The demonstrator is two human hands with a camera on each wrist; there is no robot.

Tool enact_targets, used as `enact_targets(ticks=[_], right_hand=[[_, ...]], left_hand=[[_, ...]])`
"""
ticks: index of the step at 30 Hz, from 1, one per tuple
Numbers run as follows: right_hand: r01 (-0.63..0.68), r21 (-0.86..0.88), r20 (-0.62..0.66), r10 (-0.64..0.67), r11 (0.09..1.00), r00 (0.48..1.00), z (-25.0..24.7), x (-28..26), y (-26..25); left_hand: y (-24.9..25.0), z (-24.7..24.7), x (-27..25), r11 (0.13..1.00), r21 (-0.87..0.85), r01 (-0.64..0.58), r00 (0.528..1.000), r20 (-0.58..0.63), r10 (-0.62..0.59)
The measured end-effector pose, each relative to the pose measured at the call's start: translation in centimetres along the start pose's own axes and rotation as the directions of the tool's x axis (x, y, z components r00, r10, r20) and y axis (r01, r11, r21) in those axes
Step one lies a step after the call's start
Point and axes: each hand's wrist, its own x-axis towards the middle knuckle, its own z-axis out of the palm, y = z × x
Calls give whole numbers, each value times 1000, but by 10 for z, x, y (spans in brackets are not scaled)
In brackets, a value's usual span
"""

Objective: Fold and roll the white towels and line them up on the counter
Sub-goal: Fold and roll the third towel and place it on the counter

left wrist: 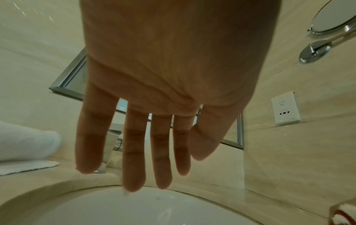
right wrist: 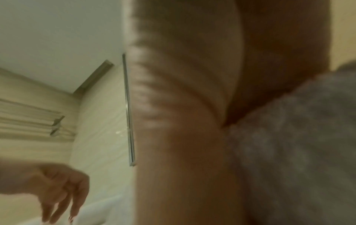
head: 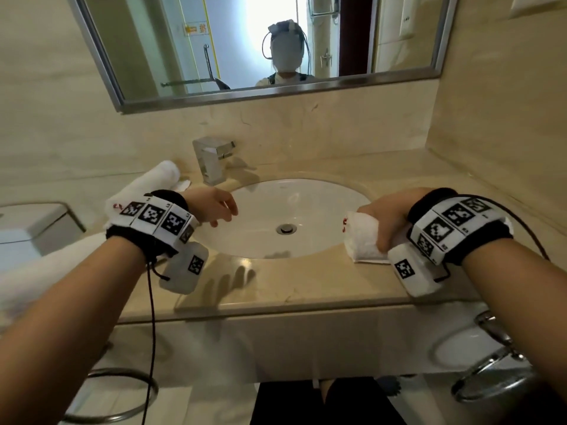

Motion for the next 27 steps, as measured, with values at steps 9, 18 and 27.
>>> enact_targets(ticks=[9,18,27], right_hand=[[189,-159,-134,-211,969,968,21,-1,-71],[376,-298,-86,-417,877,905,28,22,-168],[581,-318,-12,-616,749,788,34,52,-254]], left_hand=[[-15,-7,-10,999,-47,22,998,-55,-24],[-101,-35,-46,978,-140,156,979,-110,-172],[-194,-47,-88,917,-210,340,914,-156,-375]])
